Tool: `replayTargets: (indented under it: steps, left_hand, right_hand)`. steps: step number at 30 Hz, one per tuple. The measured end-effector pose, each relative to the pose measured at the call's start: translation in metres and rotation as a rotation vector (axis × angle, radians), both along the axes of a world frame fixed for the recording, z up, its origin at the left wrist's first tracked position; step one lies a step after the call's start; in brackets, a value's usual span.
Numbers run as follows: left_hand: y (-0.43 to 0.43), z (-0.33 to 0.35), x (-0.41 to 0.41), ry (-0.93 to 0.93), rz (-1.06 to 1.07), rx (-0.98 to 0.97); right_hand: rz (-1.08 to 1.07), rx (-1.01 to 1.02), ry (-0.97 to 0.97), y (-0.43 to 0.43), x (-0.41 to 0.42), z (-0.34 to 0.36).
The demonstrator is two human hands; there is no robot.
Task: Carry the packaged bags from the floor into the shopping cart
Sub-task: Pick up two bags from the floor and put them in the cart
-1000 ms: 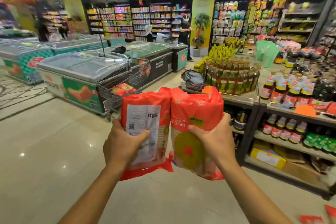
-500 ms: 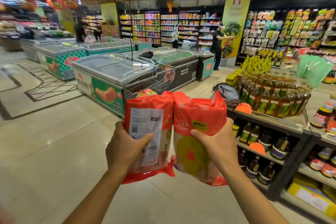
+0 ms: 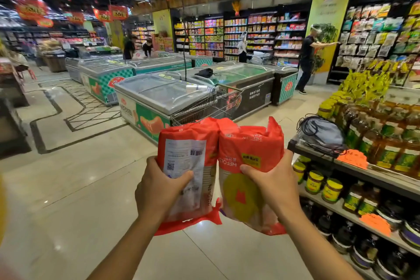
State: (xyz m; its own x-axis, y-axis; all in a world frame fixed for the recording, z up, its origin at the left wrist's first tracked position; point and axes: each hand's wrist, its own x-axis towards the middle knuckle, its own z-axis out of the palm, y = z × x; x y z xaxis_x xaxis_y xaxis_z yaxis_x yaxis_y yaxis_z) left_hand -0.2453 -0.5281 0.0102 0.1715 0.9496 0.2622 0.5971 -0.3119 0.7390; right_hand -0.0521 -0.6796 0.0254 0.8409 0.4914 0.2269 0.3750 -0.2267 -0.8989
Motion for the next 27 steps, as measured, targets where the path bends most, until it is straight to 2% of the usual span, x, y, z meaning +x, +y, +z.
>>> replayTargets:
  steps: [8,17,27]
  left_hand:
    - [0.085,0.009,0.097,0.030,0.058,-0.005]
    - [0.182,0.003,0.170,0.040,0.082,-0.013]
    - [0.352,-0.012,0.248,-0.023,0.062,-0.040]
  right_hand:
    - [0.094,0.012,0.019,0.096,0.110,0.002]
    - [0.134,0.004,0.013,0.207,0.194,-0.011]
    - [0.104,-0.032,-0.051,0.376,0.271,-0.014]
